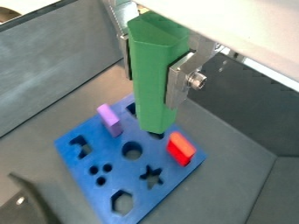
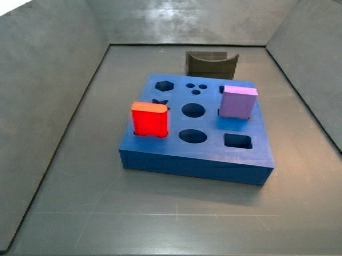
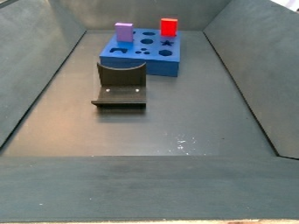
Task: Pick up the hexagon object. Move up. Move to above the board. Insert the hexagon object.
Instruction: Move to above the board, then insert the hexagon object.
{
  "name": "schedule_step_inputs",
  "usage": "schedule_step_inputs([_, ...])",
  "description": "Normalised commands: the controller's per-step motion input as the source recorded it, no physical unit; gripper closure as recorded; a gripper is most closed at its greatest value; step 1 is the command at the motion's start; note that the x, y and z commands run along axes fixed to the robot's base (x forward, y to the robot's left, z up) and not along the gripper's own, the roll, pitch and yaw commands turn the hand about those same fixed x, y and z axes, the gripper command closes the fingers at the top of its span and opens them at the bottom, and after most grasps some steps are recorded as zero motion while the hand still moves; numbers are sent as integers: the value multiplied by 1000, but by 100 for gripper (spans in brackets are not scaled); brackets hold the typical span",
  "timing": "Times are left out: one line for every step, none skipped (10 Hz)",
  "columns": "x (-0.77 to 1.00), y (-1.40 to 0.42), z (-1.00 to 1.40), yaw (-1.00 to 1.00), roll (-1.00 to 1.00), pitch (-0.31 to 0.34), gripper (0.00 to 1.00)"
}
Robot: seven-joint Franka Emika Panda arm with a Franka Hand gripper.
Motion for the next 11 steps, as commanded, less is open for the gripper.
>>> schedule_step_inputs([84,-270,59,11,16,116,100])
schedule_step_inputs([3,0,0,0,0,13,100])
schedule_step_inputs([0,0,0,0,0,-6,100])
schedule_step_inputs([0,0,0,0,0,-4,100])
schedule_step_inputs([0,0,0,0,0,-7,100])
schedule_step_inputs([-60,0,-23,0,7,0,100])
schedule_step_inputs([0,0,-3,0,0,-10,100])
schedule_step_inputs([246,217,-409,-91,0,0,100])
schedule_step_inputs([446,480,-977,-400,23,133,100])
schedule_step_inputs([326,569,-1000,-314,50,47,100])
schedule_step_inputs([209,546,-1000,-131,40,0,100])
